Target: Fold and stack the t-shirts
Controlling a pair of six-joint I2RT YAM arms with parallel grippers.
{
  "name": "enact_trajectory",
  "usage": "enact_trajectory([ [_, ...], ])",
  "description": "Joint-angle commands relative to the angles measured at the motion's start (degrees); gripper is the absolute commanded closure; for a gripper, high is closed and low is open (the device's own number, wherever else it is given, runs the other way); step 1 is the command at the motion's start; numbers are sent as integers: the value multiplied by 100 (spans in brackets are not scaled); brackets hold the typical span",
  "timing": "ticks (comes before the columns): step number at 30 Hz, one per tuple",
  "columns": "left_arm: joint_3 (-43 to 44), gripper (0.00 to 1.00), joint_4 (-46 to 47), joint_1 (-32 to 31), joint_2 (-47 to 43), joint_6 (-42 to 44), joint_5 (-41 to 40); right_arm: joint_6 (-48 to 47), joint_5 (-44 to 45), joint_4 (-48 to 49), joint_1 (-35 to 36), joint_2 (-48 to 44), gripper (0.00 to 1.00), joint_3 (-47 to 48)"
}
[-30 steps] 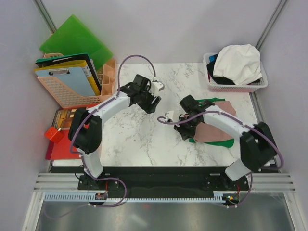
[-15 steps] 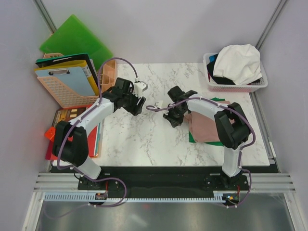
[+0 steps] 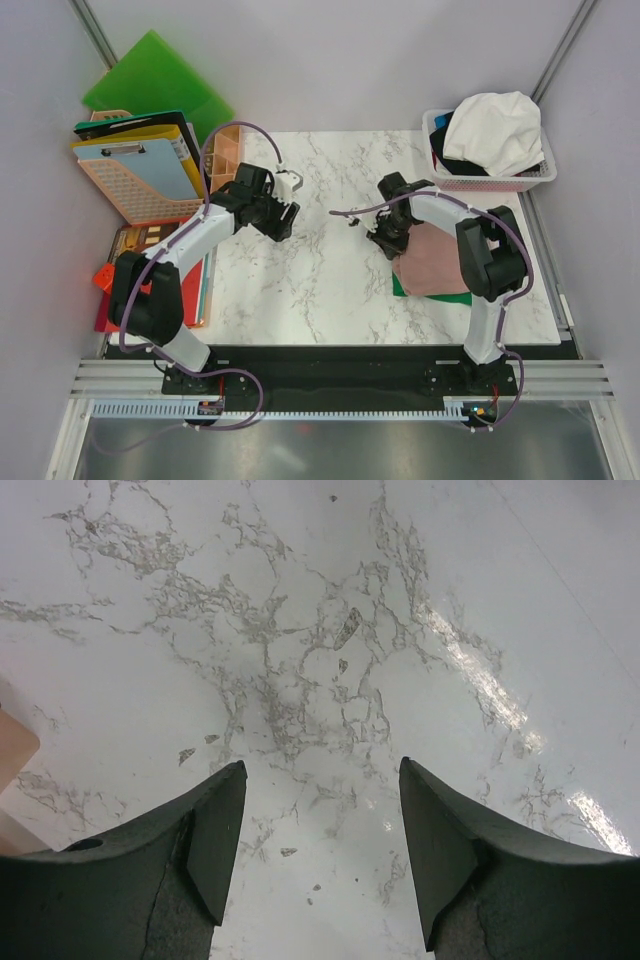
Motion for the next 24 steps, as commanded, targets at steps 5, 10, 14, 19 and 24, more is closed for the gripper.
enact_trajectory([
  [5, 280, 30, 200, 25, 150, 80, 234, -272, 386, 102, -241, -98, 100, -157],
  [10, 149, 30, 191, 25, 71, 72, 208, 423, 1695, 2315, -163, -343, 100, -989],
  [14, 43, 30, 191, 17, 54, 116, 173, 406, 2267, 3169, 22, -598, 100, -1510],
  [19, 166, 30, 182, 17, 185, 72, 278, 476, 2532, 3811, 93, -967, 100, -1765],
  [24, 263, 31, 155, 17, 326, 37, 340, 292, 3048, 4347, 136, -1187, 100, -1835],
])
